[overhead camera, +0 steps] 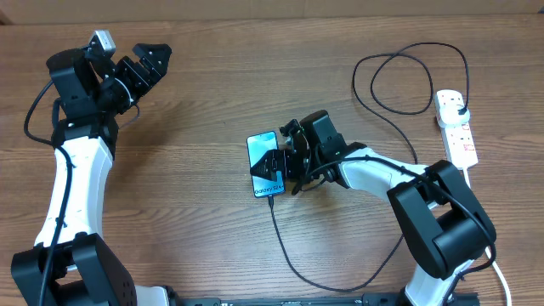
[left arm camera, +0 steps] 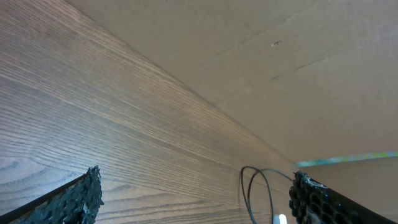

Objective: Plug charger to phone and switch on socket
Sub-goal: 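Lower the phone flat onto the table with the right gripper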

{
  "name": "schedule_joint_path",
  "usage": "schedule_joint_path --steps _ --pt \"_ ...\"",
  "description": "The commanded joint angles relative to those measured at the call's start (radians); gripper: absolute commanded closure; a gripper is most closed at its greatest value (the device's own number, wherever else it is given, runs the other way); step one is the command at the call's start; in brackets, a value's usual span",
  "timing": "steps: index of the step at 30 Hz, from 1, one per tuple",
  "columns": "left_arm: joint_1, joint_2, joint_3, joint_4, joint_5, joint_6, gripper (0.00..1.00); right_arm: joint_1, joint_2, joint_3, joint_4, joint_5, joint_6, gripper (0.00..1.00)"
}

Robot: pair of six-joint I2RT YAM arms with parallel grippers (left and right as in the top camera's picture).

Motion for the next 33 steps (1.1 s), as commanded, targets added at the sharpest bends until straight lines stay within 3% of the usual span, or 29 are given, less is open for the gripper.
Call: schedule_joint_path --steps 1,27,33 --pt "0.002 -0.009 0.004 0.001 -0.010 0.023 0.00 -0.004 0.026 -0.003 -0.052 0.225 -0.002 0.08" --pt "0.002 -0.009 0.004 0.001 -0.010 0.023 0.00 0.000 0.023 0.005 -0.069 0.244 0.002 0.00" --pt "0.002 -0.009 0.004 0.001 -0.010 0.023 0.00 0.049 0.023 0.053 -0.153 0.352 0.001 0.00"
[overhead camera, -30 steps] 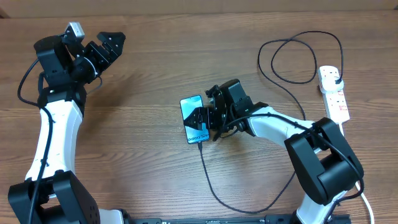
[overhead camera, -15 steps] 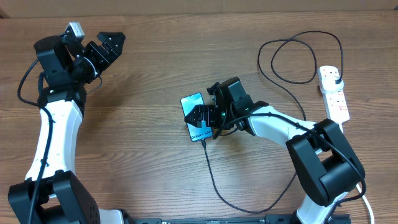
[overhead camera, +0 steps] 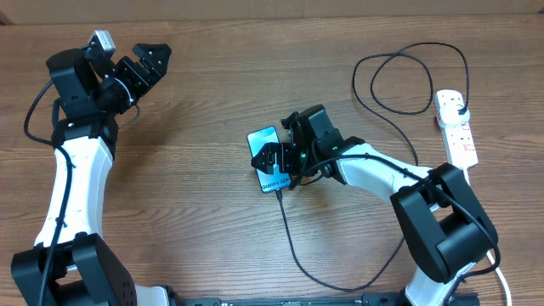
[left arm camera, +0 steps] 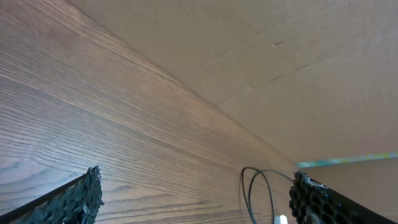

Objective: Plug charger to phone and switch on socket
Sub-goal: 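Lower the phone flat onto the table with the right gripper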

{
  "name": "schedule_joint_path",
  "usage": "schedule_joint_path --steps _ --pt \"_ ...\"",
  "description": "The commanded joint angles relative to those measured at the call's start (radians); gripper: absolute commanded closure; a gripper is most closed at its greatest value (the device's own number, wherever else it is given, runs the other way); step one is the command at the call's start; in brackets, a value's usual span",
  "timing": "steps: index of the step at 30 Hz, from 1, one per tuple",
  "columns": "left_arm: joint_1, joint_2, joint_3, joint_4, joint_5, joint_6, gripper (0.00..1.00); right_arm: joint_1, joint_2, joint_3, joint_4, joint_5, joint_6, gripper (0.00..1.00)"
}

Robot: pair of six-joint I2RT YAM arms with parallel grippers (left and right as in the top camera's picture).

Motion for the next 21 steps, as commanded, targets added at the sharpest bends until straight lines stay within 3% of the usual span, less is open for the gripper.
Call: schedule_joint_path --steps 1,7,21 --pt "0.002 -0.009 0.004 0.001 -0.006 0.023 0.00 0.035 0.040 0.001 -0.066 0.197 0.003 0.00" --pt "0.002 -0.009 0.004 0.001 -0.006 0.023 0.00 0.087 0.040 0.040 -0.116 0.289 -0.005 0.00" --pt "0.002 -0.009 0.004 0.001 -0.007 0.023 0.00 0.089 0.040 0.043 -0.119 0.292 -0.008 0.00"
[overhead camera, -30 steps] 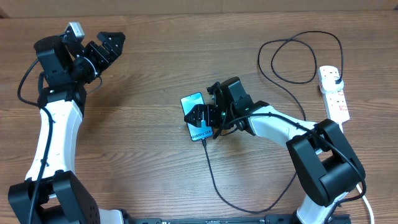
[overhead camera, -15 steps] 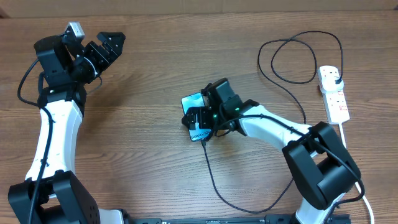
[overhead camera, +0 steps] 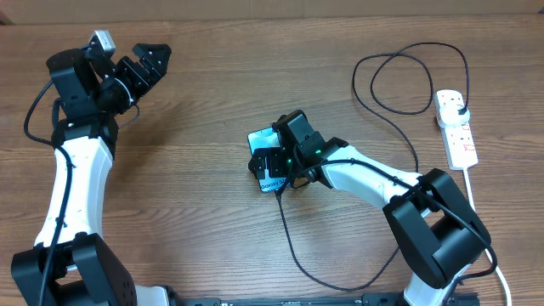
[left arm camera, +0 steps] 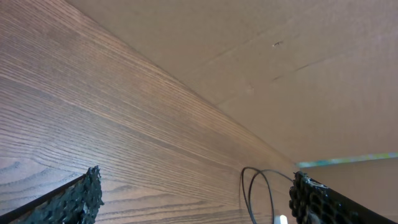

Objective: Plug charger to phone and switch on socket
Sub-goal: 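Lower the phone flat onto the table with the right gripper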

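Observation:
The phone (overhead camera: 263, 139) lies mid-table with its blue screen up and its lower half under my right gripper (overhead camera: 274, 163). Whether those jaws are closed on the phone cannot be made out from above. A black charger cable (overhead camera: 293, 251) leaves the phone's near end, loops toward the front edge, runs up to a coil (overhead camera: 408, 78), and ends at the white socket strip (overhead camera: 456, 127) at the far right. My left gripper (overhead camera: 151, 65) hangs open and empty at the far left, well away from the phone. In the left wrist view that gripper (left arm camera: 196, 205) stands wide, with the cable coil (left arm camera: 258, 190) far behind it.
The wooden table (overhead camera: 195, 212) runs up to a brown cardboard wall (left arm camera: 261, 56) along the back. The right arm's white link (overhead camera: 374, 178) stretches from the front right corner toward the phone. The left arm's white link (overhead camera: 72, 187) stands along the left edge.
My right gripper has shifted a little up and to the left over the phone, covering more of its screen. The cable near the phone and the left arm look the same.
At first my right gripper sat over the phone's right side, with the cable leaving straight down from the phone. Then the gripper was further left and the phone's near end and cable had swung slightly right. Now it covers the phone's lower half. The left gripper stayed open throughout.

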{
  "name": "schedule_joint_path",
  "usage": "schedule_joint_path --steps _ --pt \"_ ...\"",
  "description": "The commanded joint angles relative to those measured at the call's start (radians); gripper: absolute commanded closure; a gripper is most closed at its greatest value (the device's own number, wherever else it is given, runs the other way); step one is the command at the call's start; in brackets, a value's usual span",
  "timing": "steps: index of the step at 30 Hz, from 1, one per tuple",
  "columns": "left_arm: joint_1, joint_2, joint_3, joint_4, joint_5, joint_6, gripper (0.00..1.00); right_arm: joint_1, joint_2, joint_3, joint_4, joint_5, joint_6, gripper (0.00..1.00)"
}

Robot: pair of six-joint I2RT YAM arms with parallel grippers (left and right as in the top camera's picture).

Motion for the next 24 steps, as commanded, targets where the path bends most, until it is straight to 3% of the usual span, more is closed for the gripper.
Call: schedule_joint_path --steps 1,24 --pt "0.002 -0.009 0.004 0.001 -0.007 0.023 0.00 -0.003 0.040 -0.016 -0.020 0.051 -0.004 0.00" --pt "0.002 -0.009 0.004 0.001 -0.006 0.023 0.00 0.017 -0.001 -0.014 -0.044 0.099 -0.004 0.00"
